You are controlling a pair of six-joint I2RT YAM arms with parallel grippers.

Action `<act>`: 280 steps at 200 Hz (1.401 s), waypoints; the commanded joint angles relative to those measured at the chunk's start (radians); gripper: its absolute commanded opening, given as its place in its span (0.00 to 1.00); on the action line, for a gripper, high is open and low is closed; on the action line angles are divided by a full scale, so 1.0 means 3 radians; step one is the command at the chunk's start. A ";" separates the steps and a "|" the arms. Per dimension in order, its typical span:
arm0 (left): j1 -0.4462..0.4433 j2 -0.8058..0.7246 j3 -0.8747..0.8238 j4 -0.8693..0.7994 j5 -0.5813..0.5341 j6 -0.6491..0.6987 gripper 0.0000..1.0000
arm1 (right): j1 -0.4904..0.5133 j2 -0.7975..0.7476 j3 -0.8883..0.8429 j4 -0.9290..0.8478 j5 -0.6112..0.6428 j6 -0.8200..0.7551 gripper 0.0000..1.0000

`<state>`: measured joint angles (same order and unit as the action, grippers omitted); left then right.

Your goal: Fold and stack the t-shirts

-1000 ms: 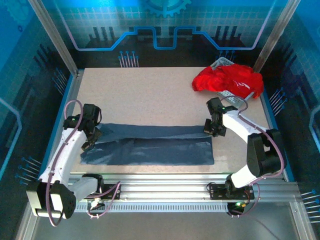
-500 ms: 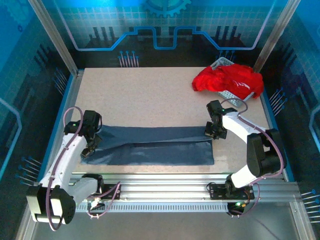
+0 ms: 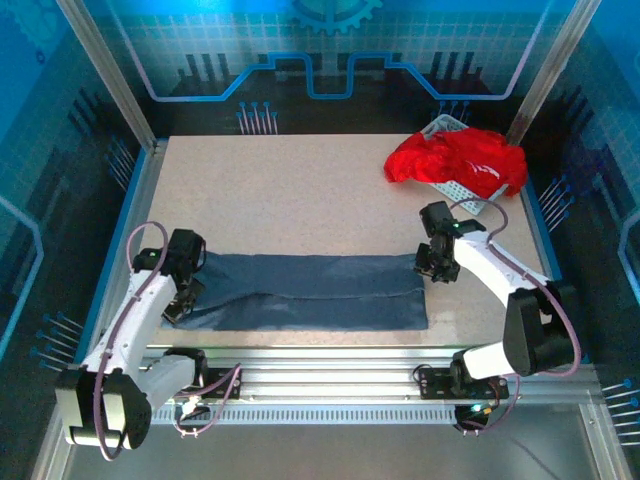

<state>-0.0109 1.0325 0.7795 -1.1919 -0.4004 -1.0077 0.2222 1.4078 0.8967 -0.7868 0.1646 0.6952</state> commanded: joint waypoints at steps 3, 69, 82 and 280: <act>0.0006 -0.0050 -0.0091 -0.0034 0.0054 -0.0134 0.00 | -0.0045 0.0006 0.0059 -0.0101 -0.0115 0.0099 0.39; 0.0006 -0.0076 -0.0146 0.0001 0.0168 -0.0178 0.04 | 0.0021 0.0299 0.0158 0.0044 -0.0380 0.0175 0.18; 0.0006 -0.0092 -0.0165 0.0015 0.0189 -0.0190 0.03 | 0.0025 0.0346 0.0148 0.0042 -0.0381 0.0207 0.14; -0.0740 0.0618 0.0602 0.0431 0.0479 -0.0134 0.43 | -0.0190 0.0070 -0.0421 0.0412 -0.0700 0.0772 0.36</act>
<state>-0.2161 1.1999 0.9222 -1.0786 -0.2787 -1.0462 0.1967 1.3952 0.7509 -0.7315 -0.0334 0.8879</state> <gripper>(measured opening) 0.426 0.391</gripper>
